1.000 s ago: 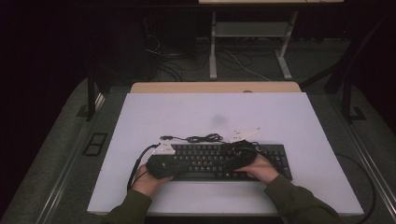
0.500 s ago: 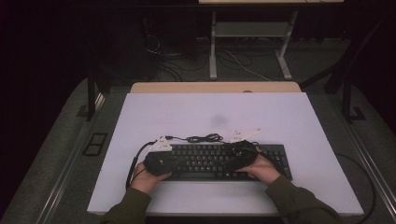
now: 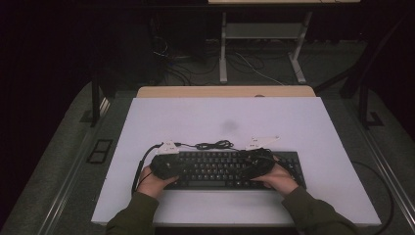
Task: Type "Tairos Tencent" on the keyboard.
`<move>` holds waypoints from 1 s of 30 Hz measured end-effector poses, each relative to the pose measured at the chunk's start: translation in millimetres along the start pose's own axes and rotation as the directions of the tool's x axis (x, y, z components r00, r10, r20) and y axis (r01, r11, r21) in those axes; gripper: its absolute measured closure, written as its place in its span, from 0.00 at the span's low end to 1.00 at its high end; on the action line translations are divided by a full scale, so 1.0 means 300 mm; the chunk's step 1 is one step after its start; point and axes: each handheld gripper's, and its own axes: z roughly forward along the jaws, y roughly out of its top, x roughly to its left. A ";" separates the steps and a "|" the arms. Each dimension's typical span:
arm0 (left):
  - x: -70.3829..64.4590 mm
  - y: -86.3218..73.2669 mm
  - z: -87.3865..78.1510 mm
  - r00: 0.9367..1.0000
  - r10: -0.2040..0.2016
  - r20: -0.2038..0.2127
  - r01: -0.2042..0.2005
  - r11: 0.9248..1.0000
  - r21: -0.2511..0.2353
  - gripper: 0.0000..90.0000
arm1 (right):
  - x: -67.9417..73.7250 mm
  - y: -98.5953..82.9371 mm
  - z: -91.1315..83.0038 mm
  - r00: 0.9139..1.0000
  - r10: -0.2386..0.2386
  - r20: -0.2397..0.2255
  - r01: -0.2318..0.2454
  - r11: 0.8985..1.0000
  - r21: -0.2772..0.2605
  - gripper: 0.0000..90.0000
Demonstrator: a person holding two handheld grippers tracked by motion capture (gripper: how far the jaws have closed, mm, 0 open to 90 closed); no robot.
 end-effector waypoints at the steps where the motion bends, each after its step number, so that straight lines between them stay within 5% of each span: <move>1: 0.005 0.001 0.001 1.000 0.003 -0.002 -0.003 1.000 0.002 0.99 | -0.002 -0.003 -0.003 1.000 0.001 0.004 -0.001 1.000 -0.001 0.18; 30: 0.031 -0.001 0.033 0.999 0.023 -0.024 -0.021 0.998 0.057 0.99 | -0.007 -0.019 -0.026 0.999 0.017 0.027 -0.017 1.000 -0.006 0.18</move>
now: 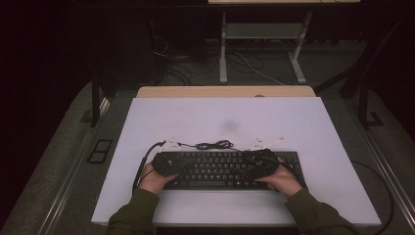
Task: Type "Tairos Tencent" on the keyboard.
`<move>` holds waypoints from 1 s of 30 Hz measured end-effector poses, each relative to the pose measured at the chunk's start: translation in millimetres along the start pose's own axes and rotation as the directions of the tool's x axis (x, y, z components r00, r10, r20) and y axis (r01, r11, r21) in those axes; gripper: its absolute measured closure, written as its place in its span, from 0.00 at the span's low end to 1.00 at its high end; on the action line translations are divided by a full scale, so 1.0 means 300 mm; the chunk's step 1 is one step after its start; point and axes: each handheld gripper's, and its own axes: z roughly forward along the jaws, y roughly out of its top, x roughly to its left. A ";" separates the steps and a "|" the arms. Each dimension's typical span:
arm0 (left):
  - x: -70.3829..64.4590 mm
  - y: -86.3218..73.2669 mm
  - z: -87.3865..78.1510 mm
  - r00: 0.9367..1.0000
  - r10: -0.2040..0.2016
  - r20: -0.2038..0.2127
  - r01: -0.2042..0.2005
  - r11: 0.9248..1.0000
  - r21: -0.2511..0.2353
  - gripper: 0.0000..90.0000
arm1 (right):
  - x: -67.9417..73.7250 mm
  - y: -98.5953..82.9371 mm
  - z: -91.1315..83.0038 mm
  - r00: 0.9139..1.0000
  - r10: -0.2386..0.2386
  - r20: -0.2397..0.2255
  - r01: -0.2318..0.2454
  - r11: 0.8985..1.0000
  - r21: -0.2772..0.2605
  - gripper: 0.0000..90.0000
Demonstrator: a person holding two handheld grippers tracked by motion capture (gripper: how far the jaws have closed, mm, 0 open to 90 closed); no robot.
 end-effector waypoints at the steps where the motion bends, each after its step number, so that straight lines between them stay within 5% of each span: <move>1: -0.001 0.000 0.000 1.000 0.000 -0.001 0.000 1.000 -0.001 0.99 | 0.000 0.000 0.000 1.000 0.000 0.000 0.000 1.000 -0.001 0.18; 16: -0.013 0.003 -0.013 1.000 -0.011 -0.005 0.011 1.000 -0.023 0.97 | 0.000 0.009 -0.010 0.998 0.011 -0.063 -0.012 1.000 -0.018 0.18; 30: -0.030 -0.024 -0.048 0.998 -0.061 -0.035 0.059 0.996 -0.063 0.71 | 0.021 0.027 0.023 0.989 -0.031 -0.146 0.030 0.999 -0.012 0.56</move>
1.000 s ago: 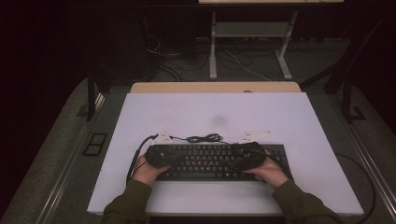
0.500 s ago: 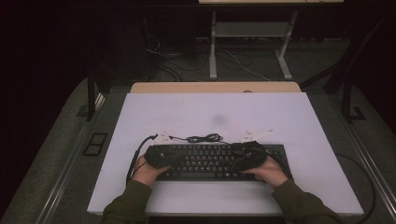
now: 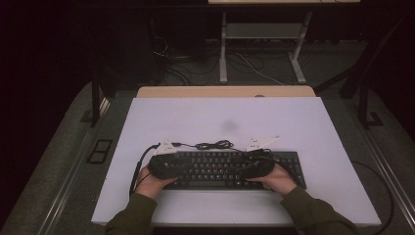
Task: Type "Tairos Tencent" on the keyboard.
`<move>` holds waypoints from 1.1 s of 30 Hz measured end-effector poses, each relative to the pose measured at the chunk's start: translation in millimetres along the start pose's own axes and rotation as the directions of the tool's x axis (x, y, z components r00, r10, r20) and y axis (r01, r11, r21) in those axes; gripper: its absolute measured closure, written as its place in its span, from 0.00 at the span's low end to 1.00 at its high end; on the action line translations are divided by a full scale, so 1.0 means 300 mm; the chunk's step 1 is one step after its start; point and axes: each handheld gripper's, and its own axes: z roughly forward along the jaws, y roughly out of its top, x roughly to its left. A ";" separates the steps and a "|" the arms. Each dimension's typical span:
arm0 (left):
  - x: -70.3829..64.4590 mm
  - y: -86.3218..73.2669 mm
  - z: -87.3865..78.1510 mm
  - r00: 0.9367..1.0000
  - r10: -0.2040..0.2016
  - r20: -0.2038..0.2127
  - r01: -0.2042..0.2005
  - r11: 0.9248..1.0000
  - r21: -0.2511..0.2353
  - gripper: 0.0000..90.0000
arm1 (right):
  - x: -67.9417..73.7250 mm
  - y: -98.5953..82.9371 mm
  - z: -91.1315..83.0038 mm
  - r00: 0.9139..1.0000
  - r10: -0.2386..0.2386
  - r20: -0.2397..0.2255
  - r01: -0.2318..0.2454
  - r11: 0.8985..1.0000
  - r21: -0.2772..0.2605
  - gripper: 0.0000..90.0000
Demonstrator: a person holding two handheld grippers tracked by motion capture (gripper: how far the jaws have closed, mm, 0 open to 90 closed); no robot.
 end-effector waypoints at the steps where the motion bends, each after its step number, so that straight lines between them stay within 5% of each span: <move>1: -0.001 -0.002 -0.002 1.000 -0.006 -0.003 0.006 1.000 0.002 0.68 | 0.001 0.002 0.004 1.000 -0.002 -0.005 0.002 1.000 0.001 0.58; 18: -0.025 -0.045 -0.040 0.999 -0.030 -0.017 0.029 0.999 -0.028 0.38 | 0.037 0.042 0.082 0.993 -0.073 -0.091 0.076 0.997 0.034 0.99; 33: -0.035 -0.061 -0.056 0.998 -0.039 -0.039 0.037 0.998 -0.041 0.27 | 0.069 0.053 0.143 0.985 -0.105 -0.135 0.117 0.989 0.088 1.00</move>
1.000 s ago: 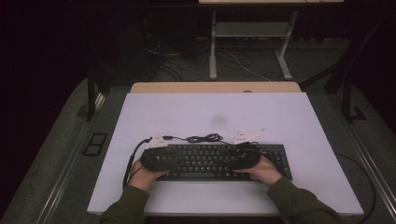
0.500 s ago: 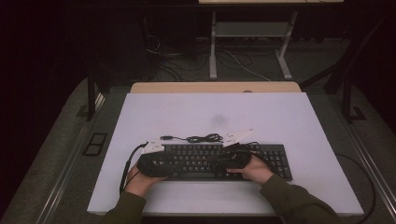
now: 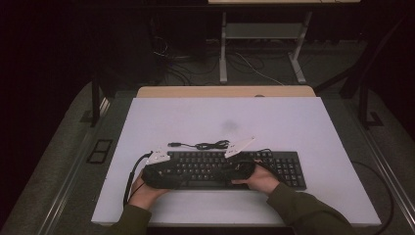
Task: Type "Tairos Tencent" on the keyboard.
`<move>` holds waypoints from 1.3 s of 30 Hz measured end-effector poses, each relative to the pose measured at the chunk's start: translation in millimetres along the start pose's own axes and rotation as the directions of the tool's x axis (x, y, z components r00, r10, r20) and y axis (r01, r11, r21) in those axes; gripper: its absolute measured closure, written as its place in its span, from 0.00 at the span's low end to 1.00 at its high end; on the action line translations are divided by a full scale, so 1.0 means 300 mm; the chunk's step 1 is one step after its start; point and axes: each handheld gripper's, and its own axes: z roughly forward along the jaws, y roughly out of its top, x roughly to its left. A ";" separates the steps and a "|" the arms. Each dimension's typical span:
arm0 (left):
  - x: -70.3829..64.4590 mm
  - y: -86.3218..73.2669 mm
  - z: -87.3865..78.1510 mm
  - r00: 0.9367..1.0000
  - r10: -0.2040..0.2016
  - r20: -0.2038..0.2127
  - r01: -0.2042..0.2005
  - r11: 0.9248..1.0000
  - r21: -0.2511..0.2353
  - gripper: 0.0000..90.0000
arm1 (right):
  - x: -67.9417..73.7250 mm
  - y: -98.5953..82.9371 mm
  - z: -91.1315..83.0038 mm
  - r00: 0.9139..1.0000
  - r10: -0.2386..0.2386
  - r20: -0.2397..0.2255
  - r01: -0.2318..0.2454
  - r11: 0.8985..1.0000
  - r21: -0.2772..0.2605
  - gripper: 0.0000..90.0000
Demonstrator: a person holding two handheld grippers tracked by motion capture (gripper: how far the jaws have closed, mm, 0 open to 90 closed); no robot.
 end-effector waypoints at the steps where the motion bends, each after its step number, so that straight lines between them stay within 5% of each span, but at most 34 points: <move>1: 0.000 0.000 0.000 1.000 0.003 0.001 -0.003 1.000 0.000 0.27 | 0.001 0.001 0.002 1.000 0.000 0.000 0.000 1.000 0.001 1.00; 16: -0.001 0.001 0.000 1.000 0.008 -0.003 -0.008 1.000 -0.005 0.27 | 0.009 0.005 0.026 1.000 -0.003 0.005 0.003 0.999 0.036 1.00; 27: -0.001 0.007 0.001 1.000 0.014 -0.002 -0.014 1.000 -0.014 0.29 | 0.003 0.008 0.008 1.000 0.007 0.015 -0.007 1.000 0.011 1.00; 31: -0.001 0.015 0.008 1.000 0.017 0.004 -0.017 1.000 -0.018 0.33 | -0.001 0.005 -0.008 1.000 0.018 0.023 -0.017 1.000 -0.009 0.99; 39: -0.002 0.043 0.037 0.998 0.040 0.053 -0.040 0.999 -0.018 0.54 | -0.011 -0.019 -0.052 0.998 0.044 0.044 -0.041 0.997 -0.058 0.78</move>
